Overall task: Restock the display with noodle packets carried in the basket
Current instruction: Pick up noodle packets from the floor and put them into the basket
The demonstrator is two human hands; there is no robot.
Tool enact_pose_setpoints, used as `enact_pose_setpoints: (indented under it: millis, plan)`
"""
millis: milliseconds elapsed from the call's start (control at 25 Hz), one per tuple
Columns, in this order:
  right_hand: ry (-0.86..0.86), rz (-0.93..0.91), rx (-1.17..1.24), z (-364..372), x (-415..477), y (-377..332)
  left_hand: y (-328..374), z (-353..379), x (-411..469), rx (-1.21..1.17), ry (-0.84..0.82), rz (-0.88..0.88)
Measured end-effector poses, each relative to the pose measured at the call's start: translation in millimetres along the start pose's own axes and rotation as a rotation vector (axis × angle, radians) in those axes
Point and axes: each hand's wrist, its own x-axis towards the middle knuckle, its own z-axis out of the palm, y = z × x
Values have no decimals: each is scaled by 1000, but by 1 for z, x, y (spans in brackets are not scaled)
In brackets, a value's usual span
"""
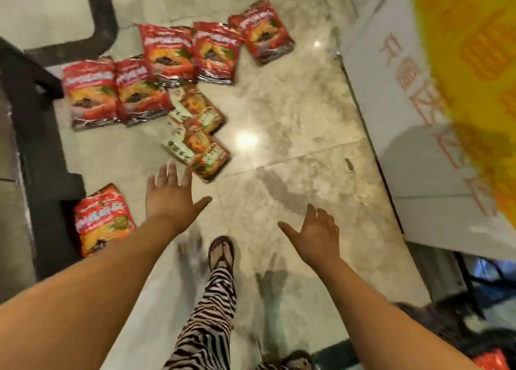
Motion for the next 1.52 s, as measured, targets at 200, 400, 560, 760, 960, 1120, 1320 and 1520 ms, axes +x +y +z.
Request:
enact_pose_setpoints:
  millis: [200,400,560,760,960,1120,1320,1520]
  plan:
    - [53,-148,-161,-45,48,-98,-86,-23,28,-184,1,-197]
    - [105,-238,-291,-47,80,-150,-118,-2,31,-334,-61,-289]
    - [50,-300,-344,-37,101,-177,-120,17,34,-426,-157,-364]
    - [-82,-338,-390,-33,154,-205,-117,32,62,-491,-215,-483]
    - [-127,-438,-468,-40,251,-229,-90,40,123,-606,-293,-648]
    - [-150,-504,-522,-52,332,-238,-55,47,177,-710,-314,-768]
    - [-165,-464,-434,-28,431,-251,-1,79,256,-977,-230,-907]
    - [-210,-429,-163,49,518,-278,30,158,343,-1189,-113,-1092]
